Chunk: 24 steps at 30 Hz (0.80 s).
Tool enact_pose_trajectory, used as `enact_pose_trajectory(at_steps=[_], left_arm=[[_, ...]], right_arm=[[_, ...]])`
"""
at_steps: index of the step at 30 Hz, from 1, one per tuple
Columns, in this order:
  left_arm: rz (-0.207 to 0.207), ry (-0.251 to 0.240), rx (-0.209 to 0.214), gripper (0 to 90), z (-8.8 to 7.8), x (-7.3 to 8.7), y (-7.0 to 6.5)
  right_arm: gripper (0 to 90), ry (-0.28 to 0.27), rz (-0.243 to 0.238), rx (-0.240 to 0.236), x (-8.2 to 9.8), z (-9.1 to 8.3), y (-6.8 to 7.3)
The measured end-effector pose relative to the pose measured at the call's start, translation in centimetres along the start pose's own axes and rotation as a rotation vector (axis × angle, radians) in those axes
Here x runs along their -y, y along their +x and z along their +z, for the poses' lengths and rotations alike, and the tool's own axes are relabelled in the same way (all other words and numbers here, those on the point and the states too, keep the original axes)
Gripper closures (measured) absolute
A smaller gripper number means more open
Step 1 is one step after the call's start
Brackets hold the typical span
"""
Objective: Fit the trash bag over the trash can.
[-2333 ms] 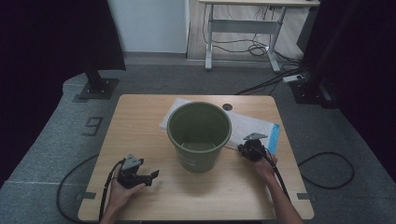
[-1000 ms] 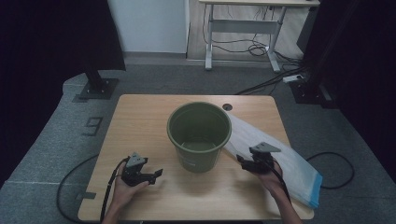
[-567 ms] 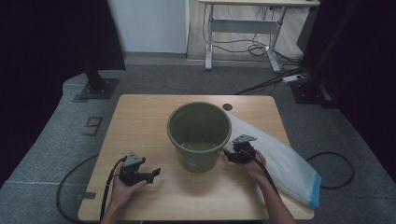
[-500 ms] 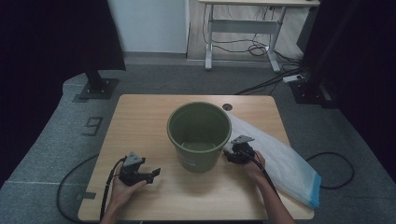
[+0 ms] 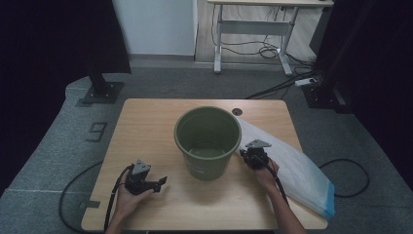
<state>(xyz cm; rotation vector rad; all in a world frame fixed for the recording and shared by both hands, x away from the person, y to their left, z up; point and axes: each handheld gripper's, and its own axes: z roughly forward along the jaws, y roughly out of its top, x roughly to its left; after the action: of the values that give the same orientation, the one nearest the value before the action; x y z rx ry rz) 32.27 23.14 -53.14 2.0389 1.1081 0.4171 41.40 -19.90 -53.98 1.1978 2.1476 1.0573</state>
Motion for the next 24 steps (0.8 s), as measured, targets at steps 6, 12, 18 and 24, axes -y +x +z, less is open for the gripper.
enact_pose_trajectory(at_steps=[6,12,18,24], left_arm=[[-0.006,0.0,-0.003,14.9,-0.1,0.0,0.1],[-0.027,-0.013,0.0,14.9,-0.4,0.1,0.3],[-0.044,-0.018,-0.004,15.1,-0.5,0.3,0.6],[-0.053,-0.024,-0.003,15.1,-0.5,0.3,0.7]], right_arm=[[88.8,-0.107,0.121,-0.027,-1.0,-3.1,-1.7],[88.8,-0.206,0.203,-0.033,-2.4,-6.2,-3.3],[88.9,-0.322,0.231,0.015,-4.2,-9.7,-4.2],[88.9,-0.421,0.232,0.018,-5.5,-12.4,-4.2]])
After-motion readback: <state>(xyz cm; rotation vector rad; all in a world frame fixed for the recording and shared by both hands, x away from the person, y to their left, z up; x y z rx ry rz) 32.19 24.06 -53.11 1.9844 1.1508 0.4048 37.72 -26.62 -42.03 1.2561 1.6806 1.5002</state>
